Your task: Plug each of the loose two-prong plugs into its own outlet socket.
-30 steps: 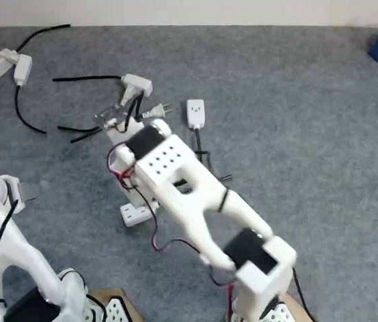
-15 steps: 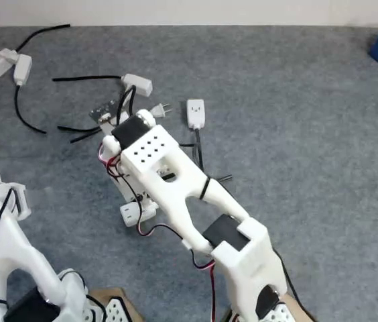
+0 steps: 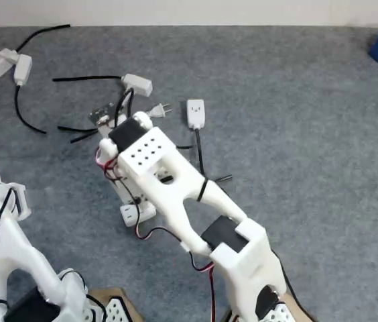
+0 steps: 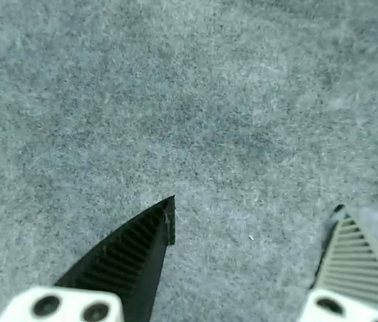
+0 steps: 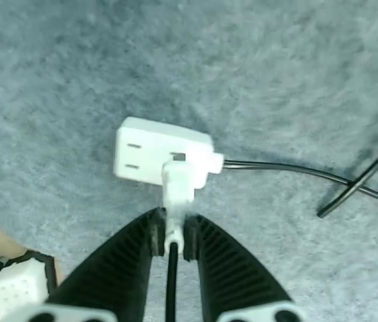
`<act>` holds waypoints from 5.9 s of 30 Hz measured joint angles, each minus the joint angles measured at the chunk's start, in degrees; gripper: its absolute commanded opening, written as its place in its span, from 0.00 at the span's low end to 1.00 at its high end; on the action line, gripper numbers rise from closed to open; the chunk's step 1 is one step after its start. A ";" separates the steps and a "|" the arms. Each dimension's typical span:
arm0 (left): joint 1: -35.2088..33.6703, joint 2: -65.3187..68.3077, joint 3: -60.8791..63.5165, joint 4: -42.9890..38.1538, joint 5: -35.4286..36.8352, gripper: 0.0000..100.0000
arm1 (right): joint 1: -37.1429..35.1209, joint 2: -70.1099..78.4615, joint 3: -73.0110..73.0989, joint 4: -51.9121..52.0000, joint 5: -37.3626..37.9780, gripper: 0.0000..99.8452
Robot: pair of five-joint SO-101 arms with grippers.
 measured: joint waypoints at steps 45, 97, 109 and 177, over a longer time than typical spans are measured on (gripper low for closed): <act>-2.02 0.00 0.00 -0.79 -0.09 0.35 | 0.44 7.21 -1.85 0.35 -0.88 0.01; -3.60 0.00 0.00 -0.79 -0.09 0.35 | 1.41 17.32 -3.34 -2.90 2.29 0.01; -4.48 0.00 0.00 -0.79 -0.09 0.35 | 2.46 17.76 -3.34 -2.90 2.29 0.01; -6.51 0.00 0.00 -0.79 -0.09 0.35 | 4.75 23.82 -13.19 -4.40 3.34 0.01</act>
